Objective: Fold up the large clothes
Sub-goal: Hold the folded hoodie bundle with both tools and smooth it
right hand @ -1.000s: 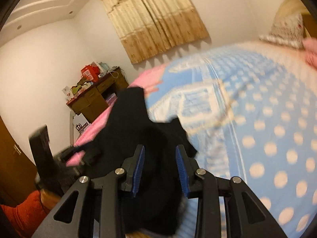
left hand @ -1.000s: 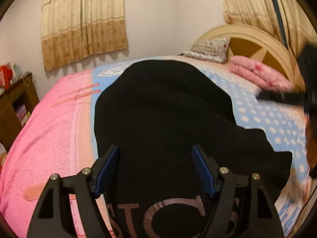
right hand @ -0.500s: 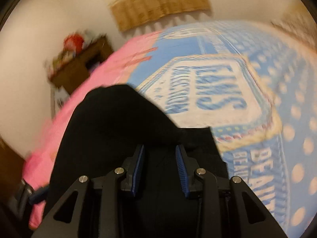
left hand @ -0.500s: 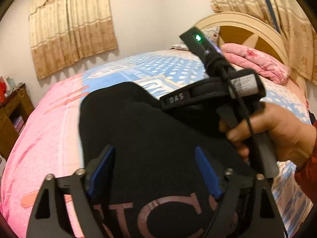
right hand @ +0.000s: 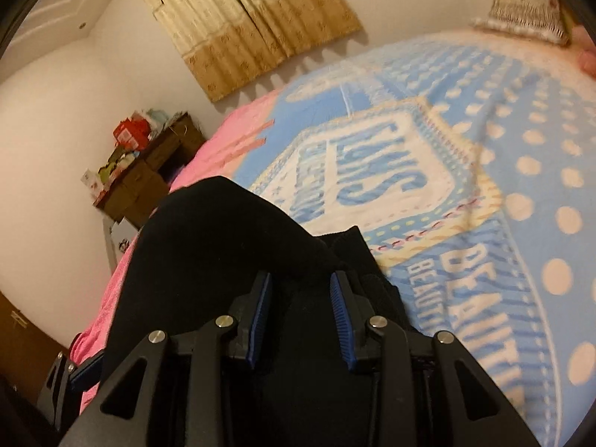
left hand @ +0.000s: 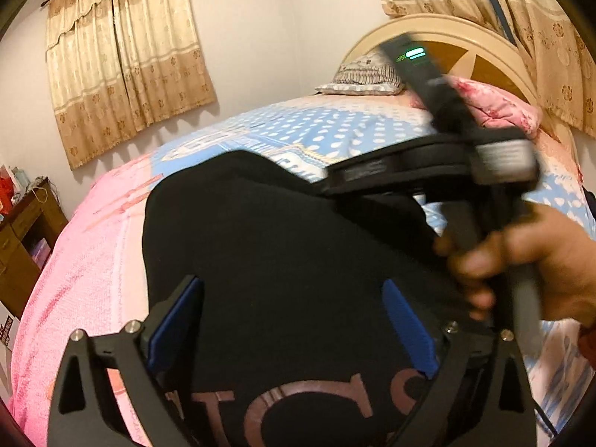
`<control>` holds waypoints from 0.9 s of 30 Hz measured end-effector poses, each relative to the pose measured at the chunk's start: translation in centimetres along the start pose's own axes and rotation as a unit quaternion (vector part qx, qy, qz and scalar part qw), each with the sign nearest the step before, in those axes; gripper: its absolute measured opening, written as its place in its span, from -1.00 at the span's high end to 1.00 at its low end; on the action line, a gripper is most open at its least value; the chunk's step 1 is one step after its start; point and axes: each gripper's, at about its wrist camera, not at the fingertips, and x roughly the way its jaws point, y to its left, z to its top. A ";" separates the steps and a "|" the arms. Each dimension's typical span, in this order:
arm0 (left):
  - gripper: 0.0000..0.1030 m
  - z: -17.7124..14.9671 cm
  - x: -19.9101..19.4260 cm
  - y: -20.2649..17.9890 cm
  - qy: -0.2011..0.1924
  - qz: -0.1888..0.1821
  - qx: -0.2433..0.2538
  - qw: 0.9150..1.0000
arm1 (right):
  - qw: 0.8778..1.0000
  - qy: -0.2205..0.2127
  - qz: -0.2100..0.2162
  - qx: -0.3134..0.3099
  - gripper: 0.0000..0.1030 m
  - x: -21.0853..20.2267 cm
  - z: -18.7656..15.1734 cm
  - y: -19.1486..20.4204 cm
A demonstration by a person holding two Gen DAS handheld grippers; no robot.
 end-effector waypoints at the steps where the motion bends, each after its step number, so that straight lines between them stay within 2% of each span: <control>1: -0.91 0.1 0.1 0.2 0.002 -0.002 -0.004 1.000 | 1.000 -0.008 -0.002 0.001 0.17 -1.4 -0.3 0.0; 4: -0.91 0.4 0.3 1.0 0.008 -0.002 -0.023 1.000 | 0.999 -0.034 -0.014 0.021 0.16 -5.1 -0.8 0.0; 7: -0.91 0.6 0.4 1.4 0.011 -0.006 -0.033 0.999 | 0.998 -0.057 -0.012 0.007 0.16 -8.5 -1.6 0.8; 9: -0.91 0.7 0.6 1.3 0.013 -0.005 -0.032 0.999 | 0.998 -0.058 -0.008 -0.005 0.16 -9.1 -1.8 1.5; 12: -0.91 0.6 0.6 1.1 0.015 -0.001 -0.029 0.999 | 0.999 -0.044 -0.020 -0.026 0.16 -8.0 -1.8 3.2; 15: -0.91 0.7 1.0 1.2 0.020 0.002 -0.024 1.000 | 0.999 -0.006 -0.047 -0.024 0.16 -4.5 -3.3 3.2; 18: -0.92 0.9 1.5 0.1 0.027 0.018 -0.003 0.999 | 0.996 -0.052 -0.072 -0.030 0.17 -4.1 -5.8 3.0; 20: -0.93 1.2 1.6 -0.1 0.033 0.020 0.001 0.999 | 0.994 -0.065 -0.083 -0.029 0.17 -4.3 -6.5 3.0; 22: -0.93 1.4 0.9 0.5 0.036 0.008 -0.011 0.999 | 0.995 -0.068 -0.068 -0.011 0.17 -4.7 -6.7 2.2; 24: -0.92 1.4 -0.4 1.9 0.023 -0.007 -0.034 0.999 | 0.997 -0.064 -0.052 0.004 0.17 -4.9 -6.8 1.4; 27: -0.92 1.4 -2.6 5.7 -0.003 -0.006 -0.086 0.996 | 0.997 -0.067 -0.046 0.004 0.17 -5.3 -7.2 0.9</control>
